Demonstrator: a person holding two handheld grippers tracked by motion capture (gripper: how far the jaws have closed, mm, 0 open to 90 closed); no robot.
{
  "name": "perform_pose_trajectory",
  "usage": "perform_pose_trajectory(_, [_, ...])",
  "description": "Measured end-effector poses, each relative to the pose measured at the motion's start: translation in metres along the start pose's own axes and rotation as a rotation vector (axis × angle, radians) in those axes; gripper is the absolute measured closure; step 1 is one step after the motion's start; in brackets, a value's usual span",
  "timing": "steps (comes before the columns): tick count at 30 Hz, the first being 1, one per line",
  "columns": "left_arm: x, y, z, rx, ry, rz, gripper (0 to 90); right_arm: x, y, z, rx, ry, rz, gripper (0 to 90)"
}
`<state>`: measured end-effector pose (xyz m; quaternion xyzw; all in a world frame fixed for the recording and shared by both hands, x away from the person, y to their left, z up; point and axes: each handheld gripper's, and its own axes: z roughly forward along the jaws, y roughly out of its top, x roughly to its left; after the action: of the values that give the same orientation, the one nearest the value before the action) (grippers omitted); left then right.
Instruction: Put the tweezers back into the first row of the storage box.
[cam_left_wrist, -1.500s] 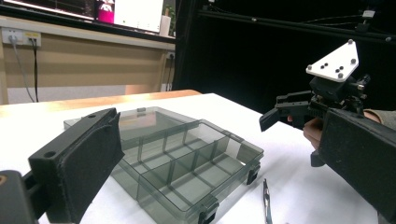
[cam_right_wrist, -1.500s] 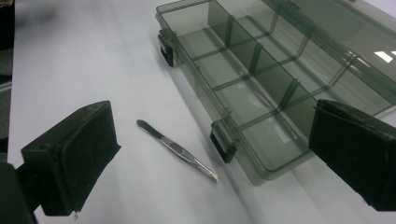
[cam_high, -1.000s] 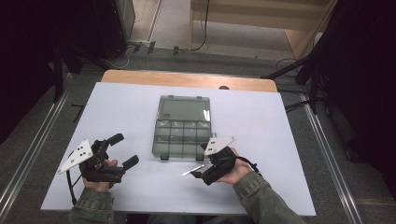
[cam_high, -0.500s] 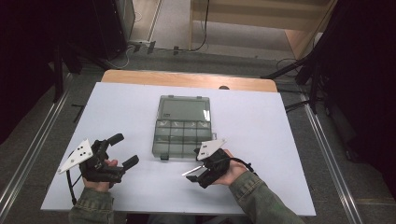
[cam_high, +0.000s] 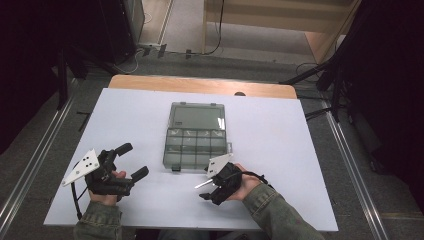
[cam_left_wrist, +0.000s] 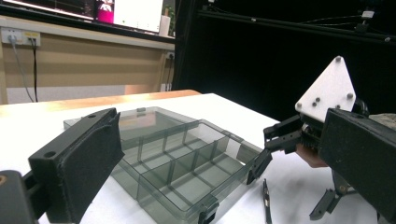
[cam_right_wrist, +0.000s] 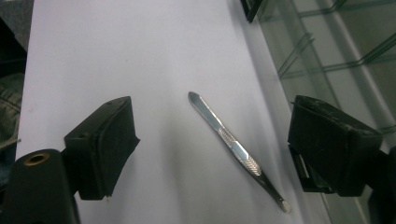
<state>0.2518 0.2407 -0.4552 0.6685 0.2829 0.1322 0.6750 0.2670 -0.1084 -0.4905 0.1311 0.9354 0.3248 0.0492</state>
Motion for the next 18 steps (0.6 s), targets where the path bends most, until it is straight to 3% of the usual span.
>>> perform_pose_trajectory(11, [0.0001, -0.0001, 0.0001, 0.000, 0.000, 0.000, 0.0, -0.0012, -0.0006, 0.0012, 0.029, 0.004, -0.010, 26.5])
perform_pose_trajectory(18, [0.0001, -0.0001, 0.0002, 0.001, -0.002, 0.001, 0.0, -0.0017, -0.0019, 0.0072, 0.079, 0.009, -0.011, 29.7])
